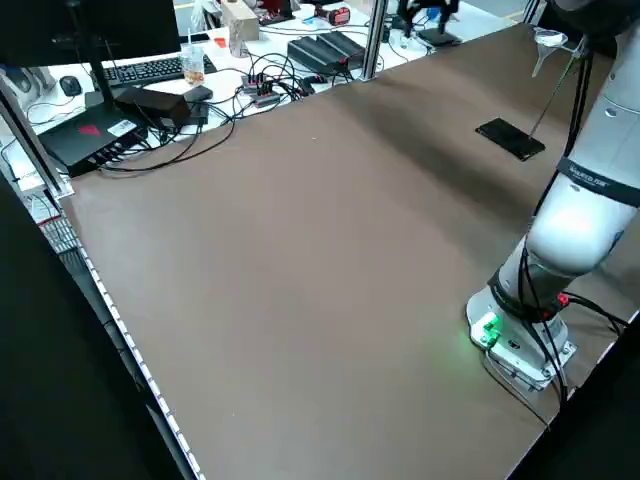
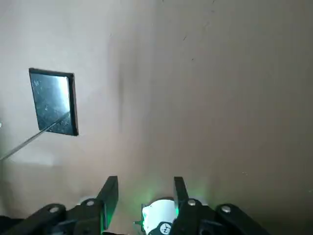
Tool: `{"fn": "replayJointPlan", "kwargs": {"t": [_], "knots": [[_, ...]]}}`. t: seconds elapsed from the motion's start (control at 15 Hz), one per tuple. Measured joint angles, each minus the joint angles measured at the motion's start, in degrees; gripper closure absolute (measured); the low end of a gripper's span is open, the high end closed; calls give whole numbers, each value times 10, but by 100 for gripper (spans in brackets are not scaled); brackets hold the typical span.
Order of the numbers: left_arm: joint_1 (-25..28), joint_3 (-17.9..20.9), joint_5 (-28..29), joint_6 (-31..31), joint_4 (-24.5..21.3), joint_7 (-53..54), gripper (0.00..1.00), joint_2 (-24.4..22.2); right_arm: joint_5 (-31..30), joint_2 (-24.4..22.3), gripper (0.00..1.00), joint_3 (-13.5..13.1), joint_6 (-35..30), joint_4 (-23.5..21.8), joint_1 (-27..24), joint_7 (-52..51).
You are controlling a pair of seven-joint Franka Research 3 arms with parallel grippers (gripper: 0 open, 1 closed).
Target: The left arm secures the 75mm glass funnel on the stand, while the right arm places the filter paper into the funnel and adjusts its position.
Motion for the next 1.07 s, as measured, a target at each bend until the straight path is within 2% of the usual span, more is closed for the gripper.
{"fn": "replayJointPlan", "kwargs": {"t": [0.2,0.47,0.53,0.73,0.8,0.87,1.0,1.07], "knots": [[55,3,9,-38,20,-2,0,0,-1,-17,44,6,5,-9,-4,10],[61,2,93,-45,27,-19,0,-7,-10,-47,42,56,54,-46,-38,30],[64,2,100,-47,27,-25,0,-10,-13,-62,41,63,67,-67,-39,39],[72,16,91,-47,32,-29,0,-14,-13,-83,39,71,69,-86,-39,69],[58,47,70,-47,35,-29,0,-19,-13,-92,39,73,69,-93,-39,73],[28,98,44,-47,38,-29,0,-28,-14,-98,39,74,70,-98,-39,75],[-47,205,12,-52,39,-23,0,-50,-14,-105,27,74,80,-105,-39,77],[-68,230,9,-57,39,-20,0,-59,-15,-105,19,74,84,-106,-39,77]]}}
